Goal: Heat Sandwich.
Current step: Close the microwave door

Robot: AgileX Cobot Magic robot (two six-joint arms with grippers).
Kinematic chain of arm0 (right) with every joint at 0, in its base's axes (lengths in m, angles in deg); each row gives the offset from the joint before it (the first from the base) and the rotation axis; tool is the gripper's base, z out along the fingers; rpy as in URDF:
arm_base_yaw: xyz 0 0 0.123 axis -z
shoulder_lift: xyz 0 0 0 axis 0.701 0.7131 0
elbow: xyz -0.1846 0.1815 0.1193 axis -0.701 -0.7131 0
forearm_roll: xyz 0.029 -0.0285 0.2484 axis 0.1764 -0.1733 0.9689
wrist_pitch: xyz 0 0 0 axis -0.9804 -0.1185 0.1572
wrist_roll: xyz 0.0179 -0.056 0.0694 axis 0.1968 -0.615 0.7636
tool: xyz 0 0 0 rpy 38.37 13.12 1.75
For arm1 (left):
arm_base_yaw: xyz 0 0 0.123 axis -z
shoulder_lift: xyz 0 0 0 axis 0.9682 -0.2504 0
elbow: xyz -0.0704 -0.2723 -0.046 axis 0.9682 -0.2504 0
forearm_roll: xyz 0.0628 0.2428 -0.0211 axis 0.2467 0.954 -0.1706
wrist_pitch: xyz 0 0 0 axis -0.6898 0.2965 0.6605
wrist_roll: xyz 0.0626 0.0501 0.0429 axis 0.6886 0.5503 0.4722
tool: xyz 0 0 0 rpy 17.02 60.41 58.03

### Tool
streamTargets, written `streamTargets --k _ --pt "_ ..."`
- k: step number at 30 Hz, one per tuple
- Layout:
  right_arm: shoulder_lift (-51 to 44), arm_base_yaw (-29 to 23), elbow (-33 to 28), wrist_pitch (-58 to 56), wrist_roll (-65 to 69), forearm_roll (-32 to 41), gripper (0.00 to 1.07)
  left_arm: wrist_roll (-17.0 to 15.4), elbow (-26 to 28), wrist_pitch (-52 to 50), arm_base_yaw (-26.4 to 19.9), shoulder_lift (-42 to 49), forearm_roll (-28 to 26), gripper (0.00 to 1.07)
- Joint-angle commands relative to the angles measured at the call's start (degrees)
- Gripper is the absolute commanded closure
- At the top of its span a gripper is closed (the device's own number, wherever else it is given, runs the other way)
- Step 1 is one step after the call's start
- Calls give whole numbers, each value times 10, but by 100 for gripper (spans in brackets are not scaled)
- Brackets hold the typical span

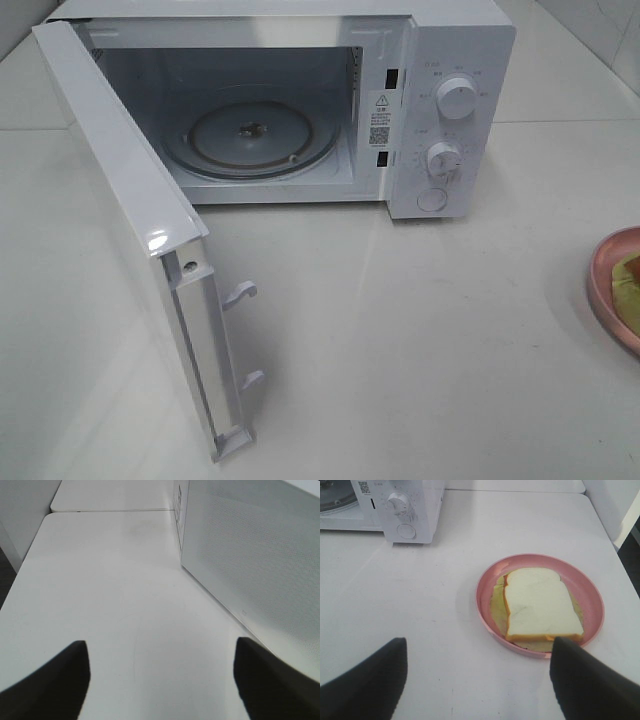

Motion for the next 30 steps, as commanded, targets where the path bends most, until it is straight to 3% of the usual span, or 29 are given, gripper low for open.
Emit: streamTargets --k 1,3,4,5,8,9,11,18,22,30 --pt "-15 4 -1 3 -6 -3 31 -1 2 -40 -2 -33 -3 56" --pt "-15 4 -1 3 -6 -3 31 -1 -5 -64 -2 -54 -3 67" --pt "-15 4 -1 3 -6 -3 31 -1 -5 -64 -2 -54 -3 67" --pt "-15 4 -1 3 -6 -3 31 -1 -11 -85 -2 -78 -5 77" --pt "-15 4 -1 3 -5 -4 31 -1 -21 -117 -2 -112 -6 91" --pt "-15 4 -1 3 -5 -4 31 -1 -21 -117 -2 -112 -6 91" --pt "-15 4 -1 3 -5 -4 31 1 -29 -152 -2 -147 -5 106" --pt "-15 4 -1 3 -5 -4 31 1 -69 -274 -2 -206 -5 106" --pt "-15 4 -1 3 -5 -4 31 1 -123 -430 1 -265 -5 106" --pt "-15 4 -1 3 -5 -4 31 1 -142 -592 1 -355 -5 106"
